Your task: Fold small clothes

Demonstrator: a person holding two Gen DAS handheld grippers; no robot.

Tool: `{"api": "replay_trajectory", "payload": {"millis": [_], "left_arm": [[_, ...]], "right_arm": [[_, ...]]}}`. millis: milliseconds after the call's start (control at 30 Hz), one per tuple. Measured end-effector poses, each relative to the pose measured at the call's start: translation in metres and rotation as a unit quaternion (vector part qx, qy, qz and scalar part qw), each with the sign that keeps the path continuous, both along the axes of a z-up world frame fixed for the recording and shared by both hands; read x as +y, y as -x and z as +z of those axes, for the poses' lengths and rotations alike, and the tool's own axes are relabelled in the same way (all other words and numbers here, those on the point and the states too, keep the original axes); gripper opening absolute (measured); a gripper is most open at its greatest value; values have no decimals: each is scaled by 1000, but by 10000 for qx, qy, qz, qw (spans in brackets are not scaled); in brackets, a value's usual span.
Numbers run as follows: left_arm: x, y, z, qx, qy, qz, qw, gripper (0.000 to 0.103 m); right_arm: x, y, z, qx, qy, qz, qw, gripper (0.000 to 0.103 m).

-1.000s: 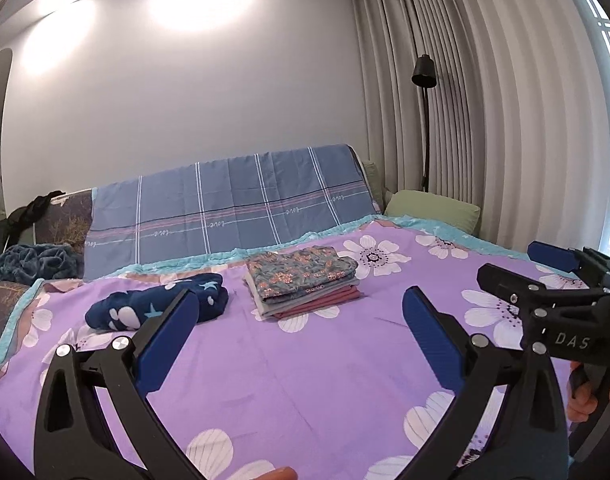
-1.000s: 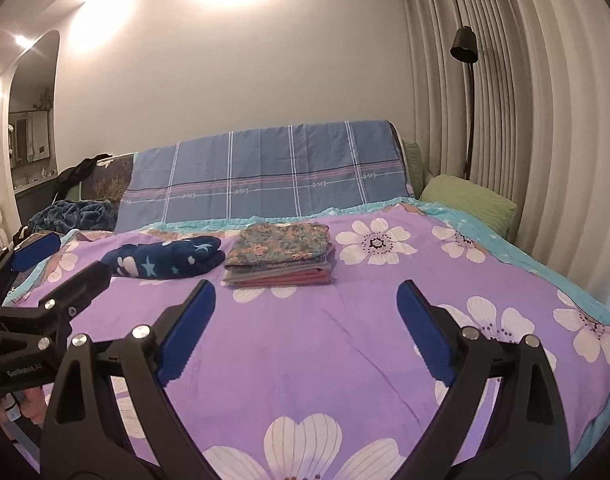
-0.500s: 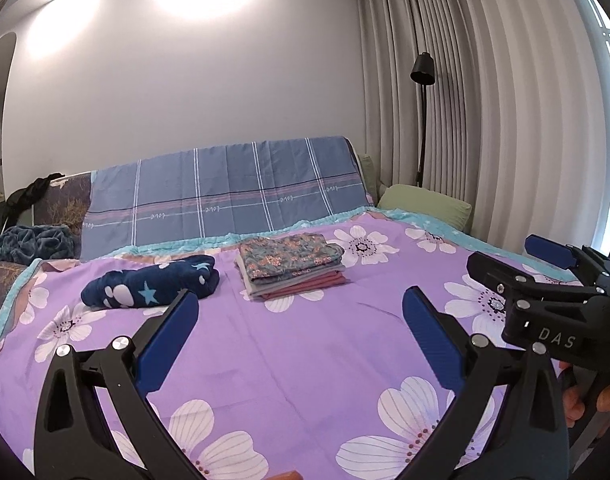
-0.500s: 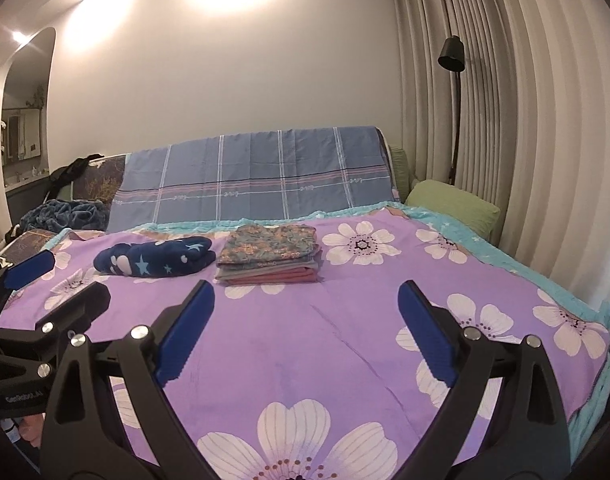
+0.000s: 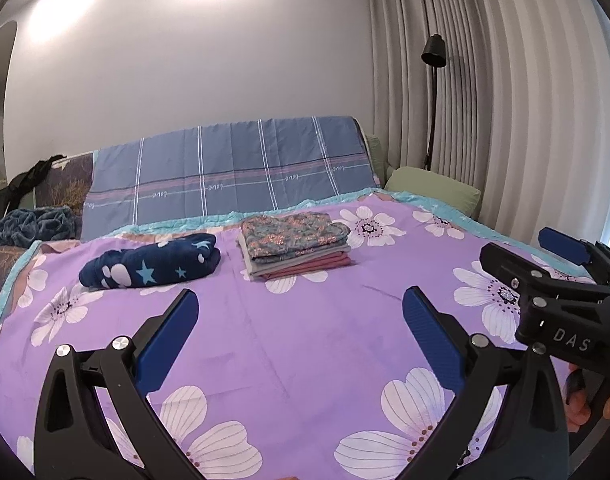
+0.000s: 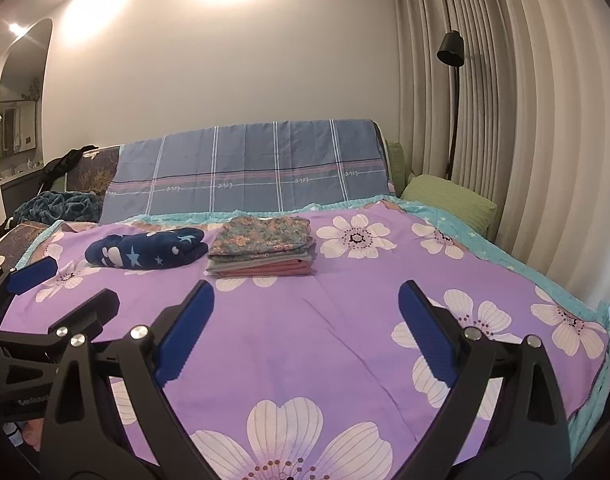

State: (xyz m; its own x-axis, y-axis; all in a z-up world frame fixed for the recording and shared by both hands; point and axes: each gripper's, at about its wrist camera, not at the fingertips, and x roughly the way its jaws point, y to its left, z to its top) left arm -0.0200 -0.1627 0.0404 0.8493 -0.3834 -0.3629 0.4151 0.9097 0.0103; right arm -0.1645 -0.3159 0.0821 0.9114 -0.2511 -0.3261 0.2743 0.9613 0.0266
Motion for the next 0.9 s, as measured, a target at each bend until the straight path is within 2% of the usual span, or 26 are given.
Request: {"api": "replay_trajectory", "payload": {"millis": [900], "left_arm": [[-12, -18, -8, 208, -158, 16, 9997, 102]], "right_arm": [[-11, -21, -16, 192, -112, -34, 9997, 95]]}}
